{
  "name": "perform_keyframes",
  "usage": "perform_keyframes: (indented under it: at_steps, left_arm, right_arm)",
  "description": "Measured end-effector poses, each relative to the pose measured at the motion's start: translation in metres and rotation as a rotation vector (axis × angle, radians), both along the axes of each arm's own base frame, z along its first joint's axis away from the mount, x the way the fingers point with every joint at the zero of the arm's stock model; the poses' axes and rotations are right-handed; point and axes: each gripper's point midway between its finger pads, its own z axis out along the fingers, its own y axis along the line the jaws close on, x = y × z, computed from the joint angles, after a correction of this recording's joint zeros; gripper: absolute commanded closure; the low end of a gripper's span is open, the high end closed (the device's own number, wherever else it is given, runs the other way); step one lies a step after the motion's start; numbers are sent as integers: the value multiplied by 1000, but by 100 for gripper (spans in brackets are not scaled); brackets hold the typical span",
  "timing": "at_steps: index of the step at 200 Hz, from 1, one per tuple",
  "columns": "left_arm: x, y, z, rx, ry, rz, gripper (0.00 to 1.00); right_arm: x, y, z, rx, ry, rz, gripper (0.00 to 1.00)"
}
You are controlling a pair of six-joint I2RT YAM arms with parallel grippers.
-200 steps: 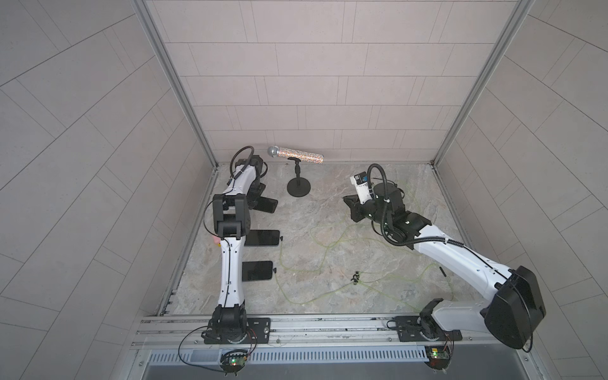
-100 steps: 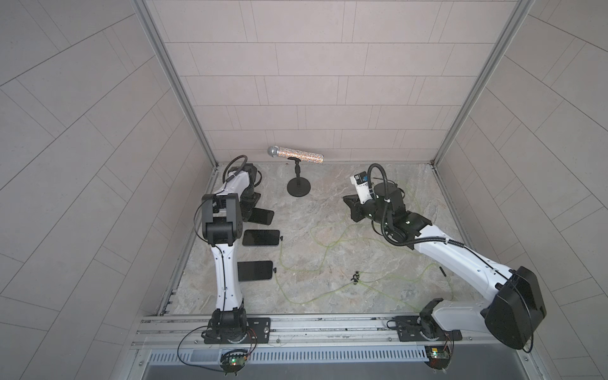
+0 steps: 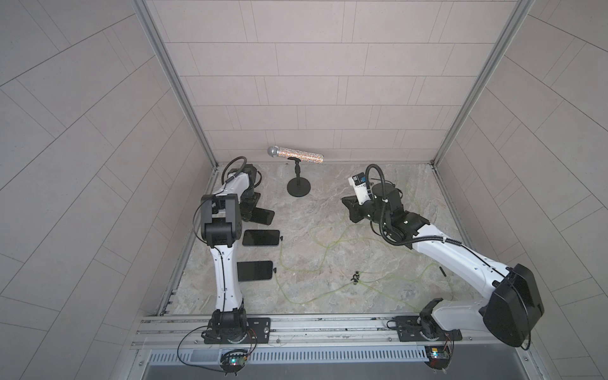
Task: Plug wired earphones into phones
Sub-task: Pick up the phone at the center of the board.
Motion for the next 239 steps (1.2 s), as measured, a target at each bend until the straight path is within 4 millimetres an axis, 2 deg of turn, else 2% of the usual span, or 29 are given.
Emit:
perform_keyframes:
  at_steps: [50, 105, 148, 179, 239]
  left_arm:
    - [-4, -7, -1, -15, -24, -11, 14]
    - [-5, -9, -1, -25, -24, -16, 26]
    - [-5, -9, -1, -27, -25, -16, 29]
    - [-4, -12, 1, -56, -29, -17, 31]
    - [-6, -35, 5, -186, -41, -47, 33]
  right_arm:
    - [-2, 5, -1, 8, 6, 10, 100]
    - [-2, 7, -4, 5, 12, 12, 100]
    - [-1, 15, -11, 16, 34, 30, 100]
    - [-1, 38, -23, 71, 76, 68, 100]
    - [-13, 112, -80, 135, 207, 149, 100]
